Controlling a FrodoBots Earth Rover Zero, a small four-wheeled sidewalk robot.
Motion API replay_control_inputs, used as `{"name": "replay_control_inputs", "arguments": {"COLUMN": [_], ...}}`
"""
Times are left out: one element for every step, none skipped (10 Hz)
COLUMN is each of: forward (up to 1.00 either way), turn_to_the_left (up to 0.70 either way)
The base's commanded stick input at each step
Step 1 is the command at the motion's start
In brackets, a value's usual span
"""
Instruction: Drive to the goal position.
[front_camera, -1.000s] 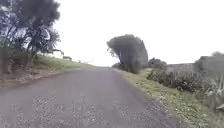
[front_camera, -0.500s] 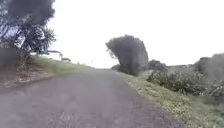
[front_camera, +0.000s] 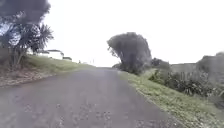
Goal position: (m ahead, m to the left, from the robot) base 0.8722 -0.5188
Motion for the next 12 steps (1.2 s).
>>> {"name": "replay_control_inputs", "arguments": {"forward": [0.98,0.87,0.75,0.63,0.52,0.40,0.28,0.17,0.05,0.34,0.97,1.00], "turn_to_the_left": [0.27,0.29,0.32,0.34,0.36,0.38,0.40,0.42,0.44,0.30,0.01,0.00]}}
